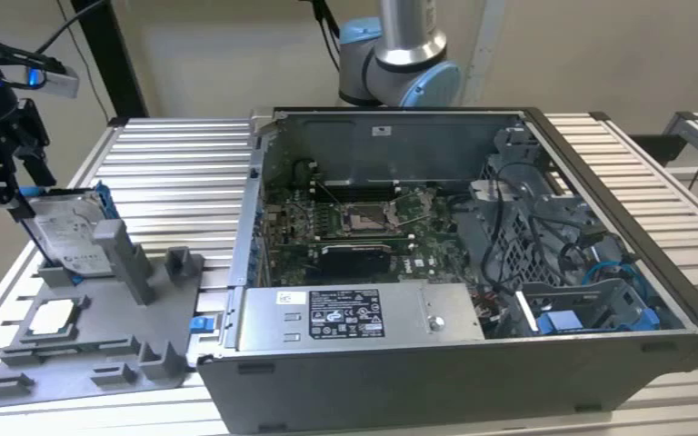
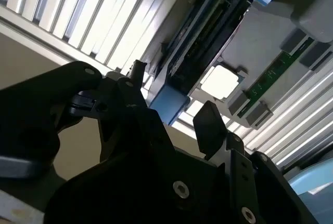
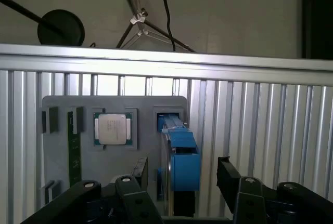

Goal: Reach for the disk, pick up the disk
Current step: 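Pick up the disk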

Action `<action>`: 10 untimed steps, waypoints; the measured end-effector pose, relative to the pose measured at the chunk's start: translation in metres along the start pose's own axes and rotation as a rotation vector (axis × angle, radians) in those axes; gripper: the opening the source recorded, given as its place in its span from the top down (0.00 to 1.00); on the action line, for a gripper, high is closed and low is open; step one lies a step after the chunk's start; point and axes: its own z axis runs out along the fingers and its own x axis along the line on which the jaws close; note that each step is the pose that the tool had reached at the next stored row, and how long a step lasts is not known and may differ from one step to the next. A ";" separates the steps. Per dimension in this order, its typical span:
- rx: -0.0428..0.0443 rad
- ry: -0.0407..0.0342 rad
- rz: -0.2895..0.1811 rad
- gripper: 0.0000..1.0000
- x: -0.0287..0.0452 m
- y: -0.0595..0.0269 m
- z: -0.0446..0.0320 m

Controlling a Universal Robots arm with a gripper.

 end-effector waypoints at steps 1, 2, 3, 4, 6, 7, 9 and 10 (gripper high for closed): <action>0.0000 0.0000 0.001 0.00 0.0000 0.0000 0.0014; 0.0000 0.0000 0.002 0.00 0.0000 0.0000 0.0028; 0.0001 0.0000 0.003 0.00 0.0001 0.0000 0.0044; 0.0001 -0.0001 0.004 0.00 0.0001 -0.0001 0.0057; 0.0001 0.0000 0.006 0.00 0.0002 -0.0001 0.0082; 0.0001 -0.0001 0.007 0.00 0.0002 -0.0001 0.0098; 0.0001 -0.0001 0.008 0.00 0.0003 -0.0002 0.0129; 0.0002 -0.0001 0.008 0.00 0.0003 -0.0002 0.0145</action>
